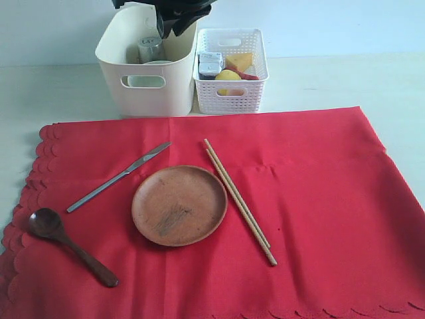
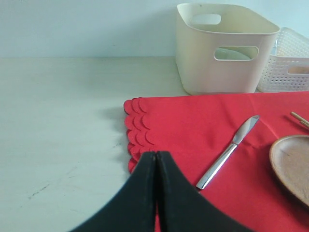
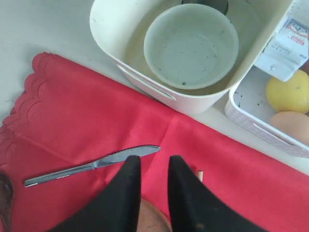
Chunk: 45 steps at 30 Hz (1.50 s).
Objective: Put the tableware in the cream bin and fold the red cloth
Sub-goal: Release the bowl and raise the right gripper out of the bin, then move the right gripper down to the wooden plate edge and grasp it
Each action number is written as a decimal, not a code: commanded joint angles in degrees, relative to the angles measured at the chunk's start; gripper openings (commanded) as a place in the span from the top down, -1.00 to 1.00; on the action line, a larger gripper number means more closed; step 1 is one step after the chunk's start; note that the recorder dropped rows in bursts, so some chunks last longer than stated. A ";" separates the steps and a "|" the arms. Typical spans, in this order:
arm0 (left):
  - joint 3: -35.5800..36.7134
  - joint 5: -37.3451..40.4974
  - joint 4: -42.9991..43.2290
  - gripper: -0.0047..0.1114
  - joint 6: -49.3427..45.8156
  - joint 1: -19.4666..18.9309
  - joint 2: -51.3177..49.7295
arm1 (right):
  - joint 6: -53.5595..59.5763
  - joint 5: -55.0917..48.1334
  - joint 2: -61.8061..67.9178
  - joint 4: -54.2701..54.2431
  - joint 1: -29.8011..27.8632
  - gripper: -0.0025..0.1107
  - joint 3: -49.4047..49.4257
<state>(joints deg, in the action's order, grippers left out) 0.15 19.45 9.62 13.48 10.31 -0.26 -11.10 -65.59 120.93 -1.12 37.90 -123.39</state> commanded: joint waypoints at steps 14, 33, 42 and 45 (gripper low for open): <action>-0.15 -0.66 0.17 0.90 0.23 0.35 0.26 | 2.03 11.22 -15.51 5.38 0.03 0.60 24.37; -0.15 -0.66 0.17 0.90 0.23 0.35 0.26 | 2.59 18.85 -20.91 7.44 -4.67 0.60 48.99; -0.15 -0.66 0.17 0.90 0.23 0.35 0.26 | 21.85 19.03 -18.54 -14.65 -15.96 0.60 55.57; -0.15 -0.66 0.17 0.90 0.23 0.35 0.26 | 31.10 16.08 -15.64 -27.17 -19.47 0.60 55.66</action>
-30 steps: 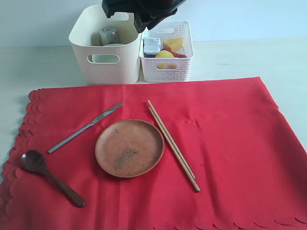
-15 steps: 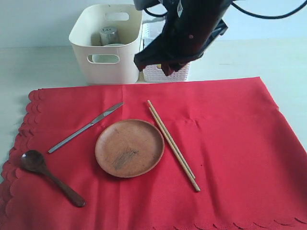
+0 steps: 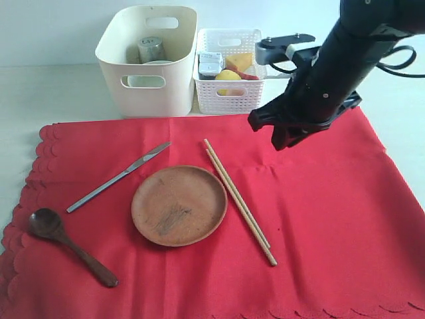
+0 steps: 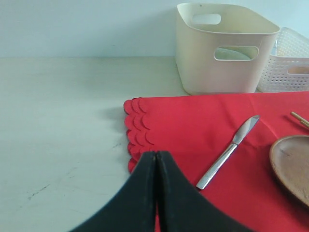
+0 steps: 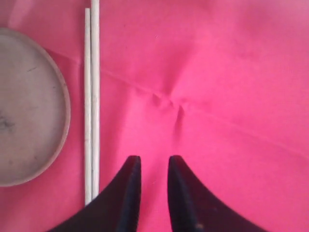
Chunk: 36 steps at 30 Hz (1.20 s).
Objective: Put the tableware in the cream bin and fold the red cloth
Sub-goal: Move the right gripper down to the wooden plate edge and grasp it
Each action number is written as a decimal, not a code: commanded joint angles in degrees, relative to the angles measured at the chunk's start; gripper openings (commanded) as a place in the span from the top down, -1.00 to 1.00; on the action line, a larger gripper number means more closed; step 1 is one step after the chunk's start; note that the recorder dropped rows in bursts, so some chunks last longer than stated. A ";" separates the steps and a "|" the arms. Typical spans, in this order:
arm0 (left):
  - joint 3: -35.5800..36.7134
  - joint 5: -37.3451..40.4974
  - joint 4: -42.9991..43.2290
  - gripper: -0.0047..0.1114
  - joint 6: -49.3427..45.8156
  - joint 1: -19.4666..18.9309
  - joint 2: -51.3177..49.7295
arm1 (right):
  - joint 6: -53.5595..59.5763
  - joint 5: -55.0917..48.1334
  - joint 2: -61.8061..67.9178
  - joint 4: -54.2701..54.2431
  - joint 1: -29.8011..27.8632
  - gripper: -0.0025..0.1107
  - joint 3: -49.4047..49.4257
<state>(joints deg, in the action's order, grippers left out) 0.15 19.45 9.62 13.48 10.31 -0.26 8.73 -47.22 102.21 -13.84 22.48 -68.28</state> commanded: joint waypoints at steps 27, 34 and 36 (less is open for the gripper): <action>-0.15 -0.66 0.17 0.90 0.23 0.35 0.26 | 28.20 -15.38 16.50 -41.75 -6.82 0.16 0.55; -0.15 -0.66 0.17 0.90 0.23 0.35 0.26 | 27.42 -13.95 18.21 -42.14 -3.07 0.16 0.55; -0.15 -0.66 0.17 0.90 0.23 0.35 0.26 | 26.56 -12.17 18.62 -42.27 -2.29 0.16 0.55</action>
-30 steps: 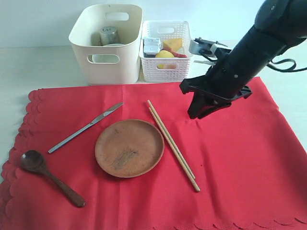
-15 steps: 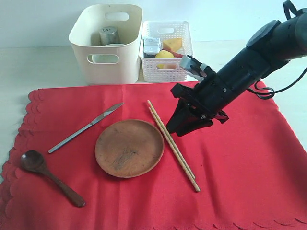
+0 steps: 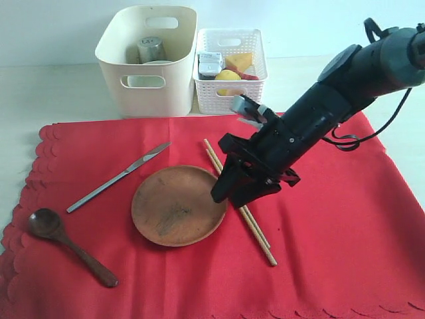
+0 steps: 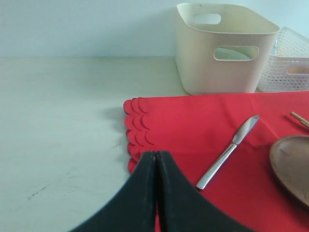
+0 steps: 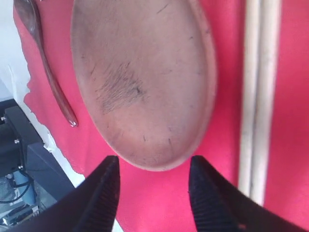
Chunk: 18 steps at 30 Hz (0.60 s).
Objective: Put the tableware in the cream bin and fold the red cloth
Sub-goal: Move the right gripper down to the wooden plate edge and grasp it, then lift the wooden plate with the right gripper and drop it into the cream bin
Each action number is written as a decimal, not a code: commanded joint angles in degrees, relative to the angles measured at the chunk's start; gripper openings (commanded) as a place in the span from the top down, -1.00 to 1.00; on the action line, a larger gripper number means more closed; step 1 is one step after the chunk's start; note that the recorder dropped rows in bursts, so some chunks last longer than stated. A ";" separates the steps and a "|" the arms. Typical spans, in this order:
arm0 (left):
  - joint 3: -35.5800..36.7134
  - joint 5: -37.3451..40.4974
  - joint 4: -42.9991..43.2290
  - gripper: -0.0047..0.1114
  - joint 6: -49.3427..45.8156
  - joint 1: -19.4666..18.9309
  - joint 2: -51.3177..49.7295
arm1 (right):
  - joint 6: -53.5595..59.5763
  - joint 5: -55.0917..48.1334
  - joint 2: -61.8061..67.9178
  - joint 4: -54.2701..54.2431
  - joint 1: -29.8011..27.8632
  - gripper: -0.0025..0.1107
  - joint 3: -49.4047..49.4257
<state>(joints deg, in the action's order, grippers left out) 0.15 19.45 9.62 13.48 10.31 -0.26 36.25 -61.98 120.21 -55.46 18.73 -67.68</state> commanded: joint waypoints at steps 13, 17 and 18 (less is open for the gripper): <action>-0.15 -0.66 0.17 0.90 0.23 0.35 0.26 | -4.78 7.81 1.76 0.16 1.58 0.17 -0.05; -0.15 -0.66 0.17 0.90 0.23 0.35 0.26 | -4.89 7.81 3.29 -1.49 1.58 0.17 -0.05; -0.15 -0.66 0.17 0.90 0.23 0.35 0.26 | -4.89 7.70 3.64 -2.59 1.58 0.17 -0.05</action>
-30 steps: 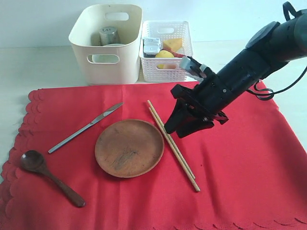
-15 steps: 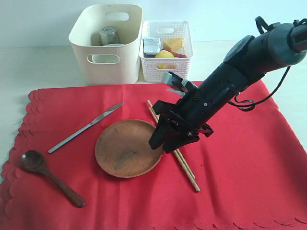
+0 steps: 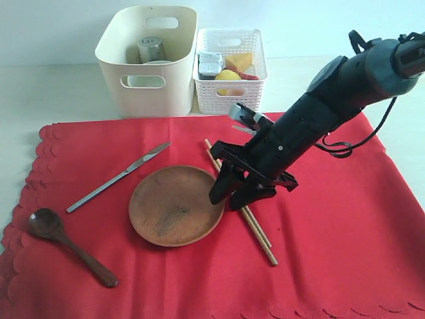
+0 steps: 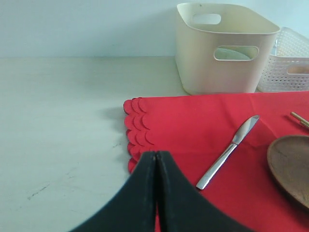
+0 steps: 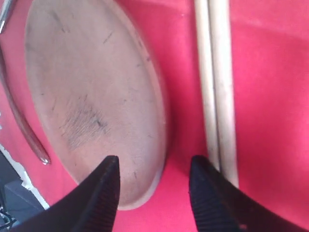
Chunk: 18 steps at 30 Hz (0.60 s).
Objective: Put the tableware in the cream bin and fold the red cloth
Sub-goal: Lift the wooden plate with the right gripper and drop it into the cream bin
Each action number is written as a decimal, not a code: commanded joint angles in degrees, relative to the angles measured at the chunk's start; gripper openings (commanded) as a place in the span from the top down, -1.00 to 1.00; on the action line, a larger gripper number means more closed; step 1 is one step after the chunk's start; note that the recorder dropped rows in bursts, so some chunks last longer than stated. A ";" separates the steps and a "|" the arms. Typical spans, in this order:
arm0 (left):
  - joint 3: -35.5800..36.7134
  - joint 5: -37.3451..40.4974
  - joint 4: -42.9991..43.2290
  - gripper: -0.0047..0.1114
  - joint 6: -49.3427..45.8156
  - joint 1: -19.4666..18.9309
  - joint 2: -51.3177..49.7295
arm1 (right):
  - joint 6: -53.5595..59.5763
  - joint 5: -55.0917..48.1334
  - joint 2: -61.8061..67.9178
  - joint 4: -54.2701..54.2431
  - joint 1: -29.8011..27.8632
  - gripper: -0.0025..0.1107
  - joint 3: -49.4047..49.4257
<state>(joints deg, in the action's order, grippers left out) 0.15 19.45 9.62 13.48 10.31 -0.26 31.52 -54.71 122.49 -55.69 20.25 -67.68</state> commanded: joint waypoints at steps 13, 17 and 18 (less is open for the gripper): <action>-0.15 -0.66 0.17 0.90 0.23 0.35 0.26 | 0.40 2.07 2.74 -7.31 0.07 0.95 -0.05; -0.15 -0.66 0.17 0.90 0.23 0.35 0.26 | 1.86 1.85 -0.02 -7.44 0.07 0.96 -0.05; -0.15 -0.66 0.17 0.90 0.23 0.35 0.26 | 1.96 1.71 -0.99 -7.44 0.07 0.96 -0.05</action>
<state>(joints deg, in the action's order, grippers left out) 0.15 19.45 9.62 13.48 10.31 -0.26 32.13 -53.34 124.05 -62.96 20.25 -67.68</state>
